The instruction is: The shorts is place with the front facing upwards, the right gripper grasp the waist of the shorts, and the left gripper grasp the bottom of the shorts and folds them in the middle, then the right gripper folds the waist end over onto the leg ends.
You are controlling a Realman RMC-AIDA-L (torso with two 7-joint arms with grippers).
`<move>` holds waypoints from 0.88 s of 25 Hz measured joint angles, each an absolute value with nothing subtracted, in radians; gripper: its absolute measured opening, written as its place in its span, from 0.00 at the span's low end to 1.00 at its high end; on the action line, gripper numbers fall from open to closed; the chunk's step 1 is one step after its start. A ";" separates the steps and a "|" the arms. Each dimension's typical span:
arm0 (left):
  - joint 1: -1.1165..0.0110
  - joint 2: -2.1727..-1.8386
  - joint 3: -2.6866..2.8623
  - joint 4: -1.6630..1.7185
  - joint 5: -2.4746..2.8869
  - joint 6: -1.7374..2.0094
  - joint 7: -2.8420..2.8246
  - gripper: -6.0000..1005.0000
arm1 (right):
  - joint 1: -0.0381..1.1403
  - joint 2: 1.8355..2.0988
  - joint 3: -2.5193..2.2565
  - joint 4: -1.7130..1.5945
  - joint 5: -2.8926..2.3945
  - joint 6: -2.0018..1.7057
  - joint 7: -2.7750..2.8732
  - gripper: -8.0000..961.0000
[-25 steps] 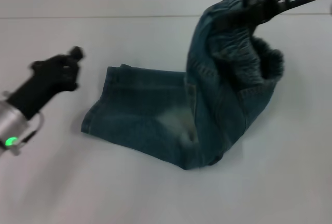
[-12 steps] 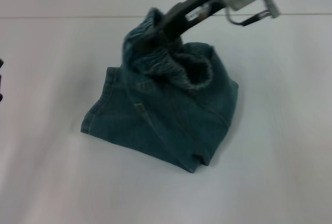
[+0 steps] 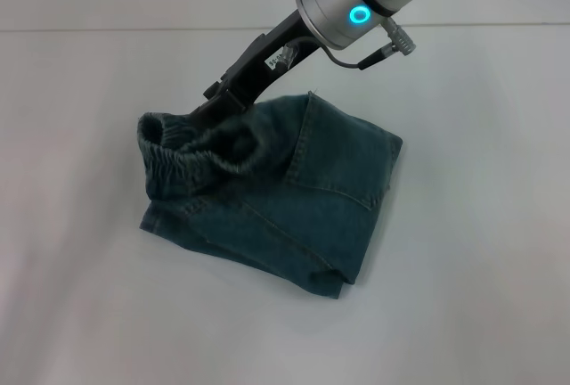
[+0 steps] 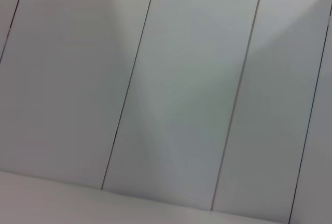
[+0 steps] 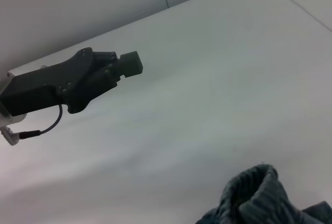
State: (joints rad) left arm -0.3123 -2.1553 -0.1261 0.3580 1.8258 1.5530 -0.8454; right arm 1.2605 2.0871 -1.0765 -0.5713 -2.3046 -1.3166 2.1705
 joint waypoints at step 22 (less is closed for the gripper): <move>-0.354 -2.156 0.140 0.456 1.895 1.554 -1.138 0.11 | 0.830 2.015 -0.921 -0.979 -2.130 -1.655 2.169 1.00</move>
